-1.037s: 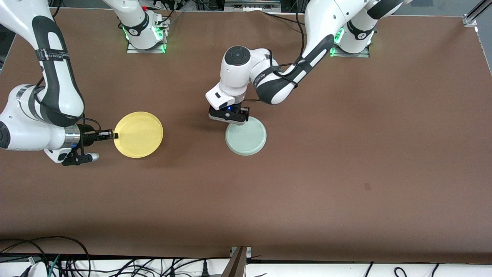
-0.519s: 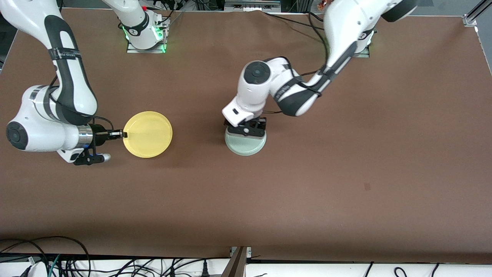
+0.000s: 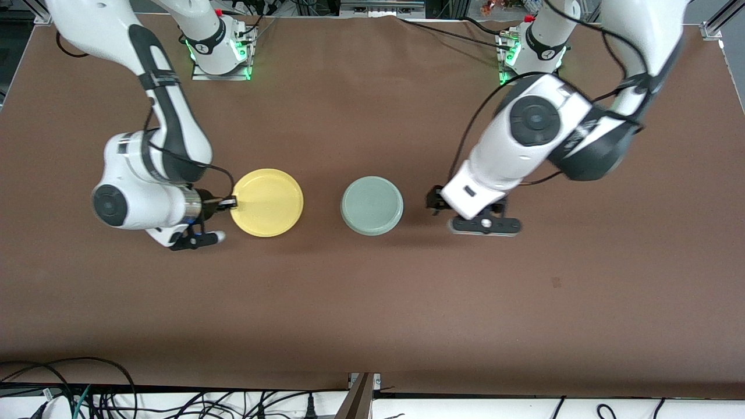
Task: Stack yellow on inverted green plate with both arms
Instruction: 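Lift the yellow plate onto the green plate while the left gripper withdraws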
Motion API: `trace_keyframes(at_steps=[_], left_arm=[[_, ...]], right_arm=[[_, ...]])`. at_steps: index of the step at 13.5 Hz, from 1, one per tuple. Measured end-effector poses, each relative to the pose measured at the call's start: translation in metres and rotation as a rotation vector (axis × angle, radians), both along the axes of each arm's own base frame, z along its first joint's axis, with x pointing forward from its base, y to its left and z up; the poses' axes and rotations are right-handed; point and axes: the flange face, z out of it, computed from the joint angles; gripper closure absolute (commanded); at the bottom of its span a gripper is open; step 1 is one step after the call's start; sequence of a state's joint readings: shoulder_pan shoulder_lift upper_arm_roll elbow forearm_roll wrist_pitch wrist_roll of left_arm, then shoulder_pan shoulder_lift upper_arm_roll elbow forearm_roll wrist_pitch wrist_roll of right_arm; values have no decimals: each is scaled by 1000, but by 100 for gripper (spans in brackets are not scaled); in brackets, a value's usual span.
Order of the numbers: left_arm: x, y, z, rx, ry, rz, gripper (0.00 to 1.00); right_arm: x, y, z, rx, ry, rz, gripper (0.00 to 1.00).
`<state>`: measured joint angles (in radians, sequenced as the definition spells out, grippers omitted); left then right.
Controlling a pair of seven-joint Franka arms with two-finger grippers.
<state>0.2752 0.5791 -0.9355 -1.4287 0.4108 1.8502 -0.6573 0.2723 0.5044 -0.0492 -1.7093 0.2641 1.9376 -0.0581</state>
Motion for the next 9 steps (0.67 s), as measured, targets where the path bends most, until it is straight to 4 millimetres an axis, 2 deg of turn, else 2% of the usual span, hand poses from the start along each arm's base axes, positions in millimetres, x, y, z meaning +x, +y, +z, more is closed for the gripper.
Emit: trace_keyframes(at_steps=[3,6,7,9], left_arm=[[-6,75,56,26,34,-7,0],[-25,155,115,21,57,33,0],[-30,174,127,18,58,47,0],[-33,187,134,16,59,55,0]], right_arm=[[-16,65,-14,-15,-23,5,100],[-41,124,-23,33,-24,-4,100],[-47,138,-23,43,-28,-8,100],[-59,163,-25,41,-41,-17,100]])
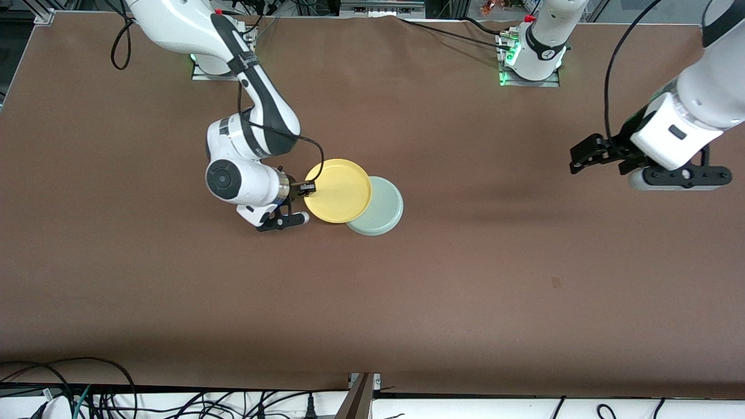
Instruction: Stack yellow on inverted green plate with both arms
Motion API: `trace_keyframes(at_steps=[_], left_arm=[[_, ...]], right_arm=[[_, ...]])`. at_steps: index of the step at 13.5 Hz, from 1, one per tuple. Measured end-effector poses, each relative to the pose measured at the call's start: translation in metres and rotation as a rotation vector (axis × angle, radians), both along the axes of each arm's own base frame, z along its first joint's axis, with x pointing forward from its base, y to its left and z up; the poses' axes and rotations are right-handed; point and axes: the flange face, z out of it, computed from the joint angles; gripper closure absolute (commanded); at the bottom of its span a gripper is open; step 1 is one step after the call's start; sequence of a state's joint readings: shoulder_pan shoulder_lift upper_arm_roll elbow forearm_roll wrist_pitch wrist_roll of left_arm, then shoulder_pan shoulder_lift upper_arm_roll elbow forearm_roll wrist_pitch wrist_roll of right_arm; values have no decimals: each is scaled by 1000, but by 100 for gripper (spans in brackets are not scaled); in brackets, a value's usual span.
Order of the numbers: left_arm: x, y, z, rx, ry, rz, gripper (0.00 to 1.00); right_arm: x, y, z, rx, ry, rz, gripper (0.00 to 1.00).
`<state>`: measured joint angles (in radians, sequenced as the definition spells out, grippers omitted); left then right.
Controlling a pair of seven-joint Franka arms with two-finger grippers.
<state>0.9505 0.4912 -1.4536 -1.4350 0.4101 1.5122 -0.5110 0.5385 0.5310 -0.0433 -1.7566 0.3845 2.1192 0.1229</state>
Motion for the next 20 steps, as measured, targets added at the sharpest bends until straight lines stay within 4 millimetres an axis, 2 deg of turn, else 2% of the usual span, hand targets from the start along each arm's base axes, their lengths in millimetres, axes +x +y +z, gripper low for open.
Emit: trace_keyframes(at_steps=[2,3,6,10,12,17,20], left_arm=[[-1,-3,-3,2,3,-31,0],[-1,-2,-3,2,3,-53,0],[2,11,7,-2,-22,-95,0],[8,31,4,-17,15,-110,0],[9,40,9,-12,17,-97,0],[-10,58,24,65,53,-10,0],[-20,75,7,56,82,37,0]], right_arm=[[-16,24,-5,-12,-9,-14,100],[-27,38,-14,-22,-18,-25,100],[-38,54,-33,-22,-24,-56,100],[-37,57,-36,-13,-36,-73,100],[-36,58,-37,0,-43,-92,100],[-36,63,-45,23,-54,-122,100],[-36,65,-45,33,-53,-135,100]])
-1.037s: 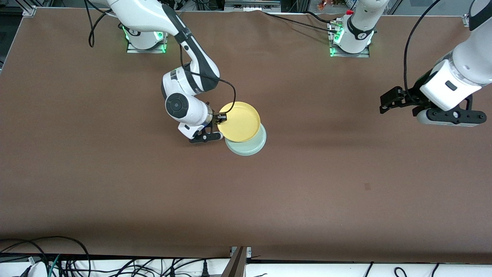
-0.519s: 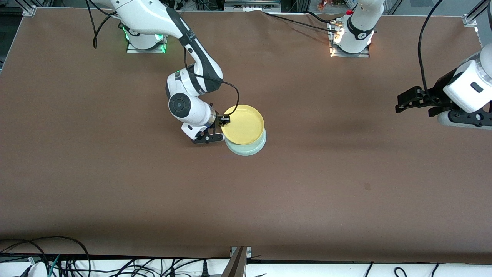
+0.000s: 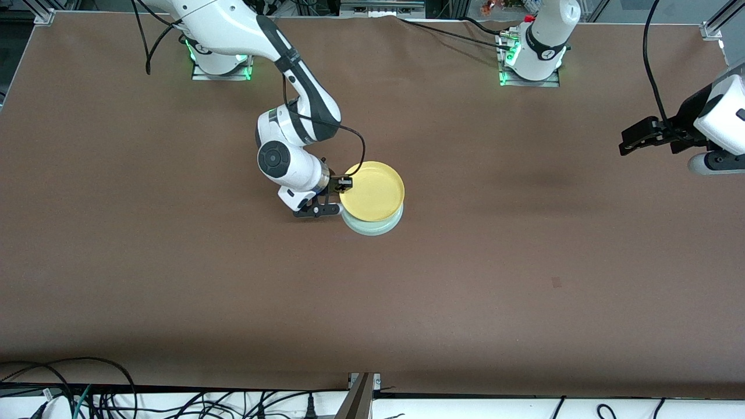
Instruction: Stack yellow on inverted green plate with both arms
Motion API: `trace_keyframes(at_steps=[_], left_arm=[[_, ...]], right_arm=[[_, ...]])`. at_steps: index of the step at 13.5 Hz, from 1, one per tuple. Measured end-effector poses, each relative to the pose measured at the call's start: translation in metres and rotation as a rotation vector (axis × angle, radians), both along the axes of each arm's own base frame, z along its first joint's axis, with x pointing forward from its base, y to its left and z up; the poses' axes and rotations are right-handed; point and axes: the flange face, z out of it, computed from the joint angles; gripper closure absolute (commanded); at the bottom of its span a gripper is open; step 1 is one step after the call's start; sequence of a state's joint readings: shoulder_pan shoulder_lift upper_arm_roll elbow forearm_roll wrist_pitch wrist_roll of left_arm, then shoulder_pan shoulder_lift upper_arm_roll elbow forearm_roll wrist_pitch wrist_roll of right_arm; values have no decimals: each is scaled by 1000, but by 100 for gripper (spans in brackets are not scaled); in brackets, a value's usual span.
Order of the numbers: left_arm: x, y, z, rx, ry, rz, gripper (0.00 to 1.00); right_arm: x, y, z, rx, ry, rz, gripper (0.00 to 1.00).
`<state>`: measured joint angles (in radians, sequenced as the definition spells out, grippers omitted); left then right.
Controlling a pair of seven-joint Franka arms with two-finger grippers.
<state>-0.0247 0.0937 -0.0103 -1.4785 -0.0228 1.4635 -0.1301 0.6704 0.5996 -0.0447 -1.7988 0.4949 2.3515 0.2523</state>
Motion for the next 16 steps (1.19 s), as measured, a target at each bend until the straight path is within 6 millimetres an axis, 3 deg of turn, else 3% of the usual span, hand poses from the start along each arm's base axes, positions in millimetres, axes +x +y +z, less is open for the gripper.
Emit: trace_keyframes(at_steps=[4,13,16], left_arm=[[-3,0,-23,0,0,2,0],[-5,-3,-9,-2,-42,-4,0],[-3,1,4,-2,-73,4,0]], right_arm=[[4,0,3,6,-10,-9,100],[4,-2,-10,-5,-7,-15,100],[5,-2,-10,-3,-16,-18,100]])
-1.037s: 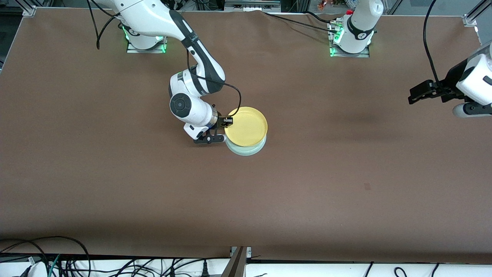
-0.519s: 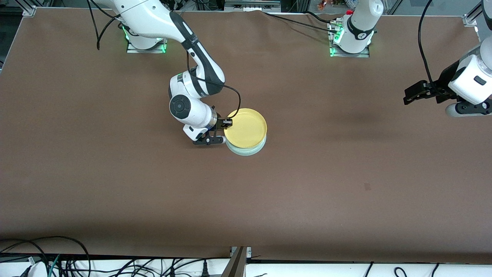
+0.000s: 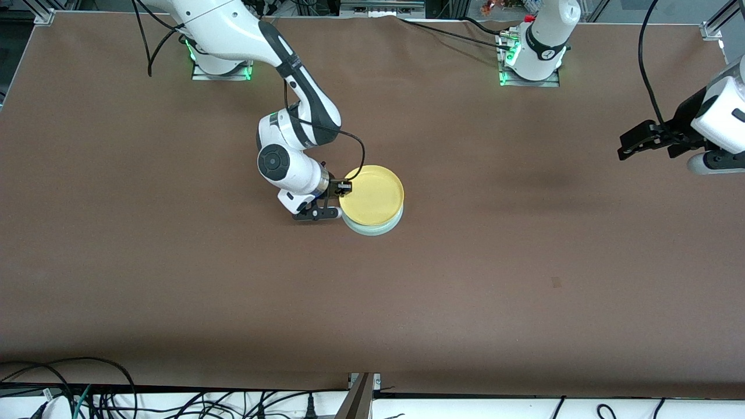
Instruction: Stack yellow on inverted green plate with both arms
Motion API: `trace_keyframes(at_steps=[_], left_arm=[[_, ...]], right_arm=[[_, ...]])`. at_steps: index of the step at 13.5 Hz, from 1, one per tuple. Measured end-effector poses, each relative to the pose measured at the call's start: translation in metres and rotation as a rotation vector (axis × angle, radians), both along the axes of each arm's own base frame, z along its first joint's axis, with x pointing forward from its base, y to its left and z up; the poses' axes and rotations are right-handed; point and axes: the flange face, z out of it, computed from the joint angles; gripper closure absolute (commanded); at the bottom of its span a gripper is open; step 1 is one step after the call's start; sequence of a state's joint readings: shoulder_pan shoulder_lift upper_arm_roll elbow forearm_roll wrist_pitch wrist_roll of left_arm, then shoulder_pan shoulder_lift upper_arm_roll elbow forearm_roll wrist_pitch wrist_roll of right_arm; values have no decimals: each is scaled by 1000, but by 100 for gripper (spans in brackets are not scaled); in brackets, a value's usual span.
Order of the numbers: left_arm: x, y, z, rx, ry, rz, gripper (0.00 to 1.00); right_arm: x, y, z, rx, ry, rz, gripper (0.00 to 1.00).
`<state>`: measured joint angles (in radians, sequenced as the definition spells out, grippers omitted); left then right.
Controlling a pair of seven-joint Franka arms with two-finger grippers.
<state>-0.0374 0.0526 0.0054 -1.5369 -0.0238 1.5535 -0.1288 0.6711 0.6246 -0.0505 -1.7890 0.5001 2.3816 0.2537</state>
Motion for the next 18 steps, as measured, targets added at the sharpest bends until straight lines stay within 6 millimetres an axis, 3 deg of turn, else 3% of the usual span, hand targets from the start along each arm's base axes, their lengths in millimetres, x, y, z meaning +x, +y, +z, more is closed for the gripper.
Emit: trace_keyframes(at_steps=[4,5,6,9,12,18], left_arm=[[1,-5,0,0,-1,-8,0],[1,-6,0,0,-1,-12,0],[2,-7,0,0,0,-13,0],[2,-7,-1,0,1,-12,0],[2,-7,-1,0,1,-12,0],[2,-7,-2,0,2,-12,0]], right_arm=[[1,0,-1,3,-10,-5,100],[1,1,-1,3,-11,-6,95],[2,1,-1,4,-12,-6,1],[6,4,2,11,-30,-7,0],[26,4,30,16,-37,8,0],[94,-66,165,-134,28,82,0]])
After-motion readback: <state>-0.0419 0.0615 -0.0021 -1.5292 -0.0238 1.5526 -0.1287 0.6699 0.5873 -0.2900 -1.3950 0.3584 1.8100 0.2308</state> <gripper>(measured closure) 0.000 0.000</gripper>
